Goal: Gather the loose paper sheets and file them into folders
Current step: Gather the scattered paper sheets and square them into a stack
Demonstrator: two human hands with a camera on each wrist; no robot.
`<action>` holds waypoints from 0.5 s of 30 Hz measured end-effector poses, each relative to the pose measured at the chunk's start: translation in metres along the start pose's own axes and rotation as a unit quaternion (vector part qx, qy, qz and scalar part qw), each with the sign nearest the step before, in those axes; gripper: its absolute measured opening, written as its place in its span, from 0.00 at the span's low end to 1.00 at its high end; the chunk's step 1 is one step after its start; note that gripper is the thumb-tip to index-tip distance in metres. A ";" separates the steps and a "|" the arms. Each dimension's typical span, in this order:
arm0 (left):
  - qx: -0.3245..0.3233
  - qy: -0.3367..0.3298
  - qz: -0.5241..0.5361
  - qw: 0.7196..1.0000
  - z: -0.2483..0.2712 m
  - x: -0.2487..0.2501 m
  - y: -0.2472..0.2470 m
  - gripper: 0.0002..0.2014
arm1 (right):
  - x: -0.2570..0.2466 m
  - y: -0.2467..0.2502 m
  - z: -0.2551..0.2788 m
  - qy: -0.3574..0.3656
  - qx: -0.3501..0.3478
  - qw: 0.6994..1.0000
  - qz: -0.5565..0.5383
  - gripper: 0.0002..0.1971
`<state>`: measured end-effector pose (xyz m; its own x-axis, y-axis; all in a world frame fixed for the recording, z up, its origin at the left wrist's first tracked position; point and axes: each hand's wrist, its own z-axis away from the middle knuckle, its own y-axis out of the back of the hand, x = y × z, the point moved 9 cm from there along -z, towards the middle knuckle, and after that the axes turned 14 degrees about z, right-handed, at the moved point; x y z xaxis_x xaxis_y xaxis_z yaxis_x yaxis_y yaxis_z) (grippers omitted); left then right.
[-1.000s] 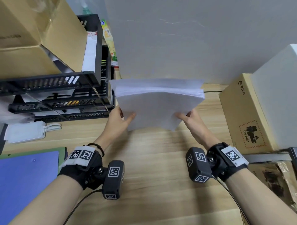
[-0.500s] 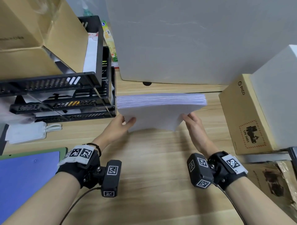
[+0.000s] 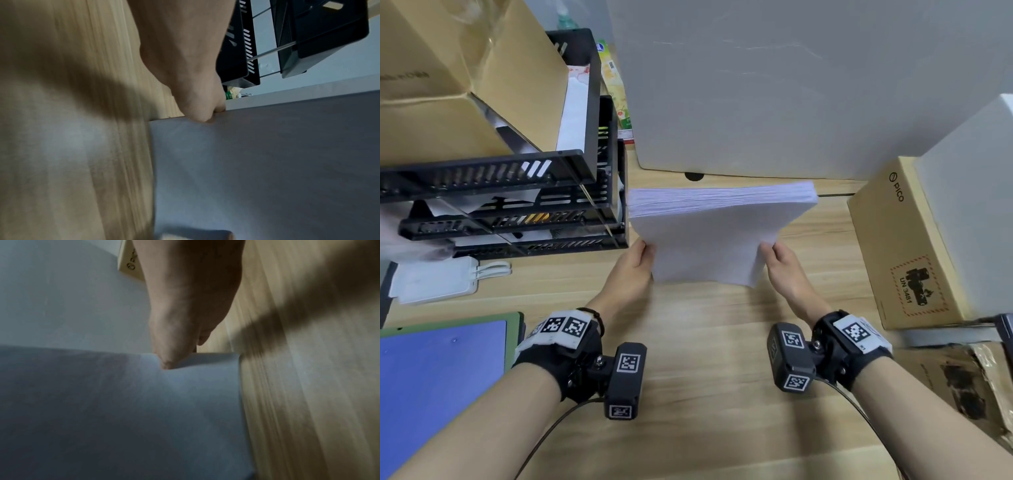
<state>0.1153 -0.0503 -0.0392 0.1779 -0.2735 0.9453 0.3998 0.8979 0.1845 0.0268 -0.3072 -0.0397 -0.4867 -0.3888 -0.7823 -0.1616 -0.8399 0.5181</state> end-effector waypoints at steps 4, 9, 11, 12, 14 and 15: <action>0.013 0.004 -0.008 1.000 -0.013 0.015 0.002 0.10 | -0.018 0.010 -0.017 0.004 0.043 0.999 0.027 0.12; 0.014 0.070 0.026 0.997 -0.029 -0.004 0.004 0.16 | -0.025 0.001 -0.027 -0.024 0.026 0.999 0.034 0.16; 0.011 0.123 0.044 0.991 -0.027 -0.022 0.000 0.15 | -0.012 -0.015 -0.032 -0.060 0.002 0.998 0.027 0.16; 0.007 0.149 0.060 0.987 -0.024 -0.032 -0.004 0.14 | -0.004 -0.025 -0.034 -0.081 -0.012 0.996 0.020 0.16; -0.003 0.204 0.103 0.974 -0.013 -0.057 -0.011 0.16 | 0.012 -0.044 -0.033 -0.119 -0.028 0.992 0.014 0.15; -0.009 0.229 0.120 0.966 -0.006 -0.067 -0.015 0.19 | 0.017 -0.050 -0.030 -0.138 -0.031 0.990 0.015 0.15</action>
<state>0.1024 -0.0471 -0.1068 0.6449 -0.1850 0.7415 0.3121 0.9494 -0.0346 0.0518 -0.2830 -0.0894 -0.7078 -0.3033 -0.6380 -0.0944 -0.8545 0.5109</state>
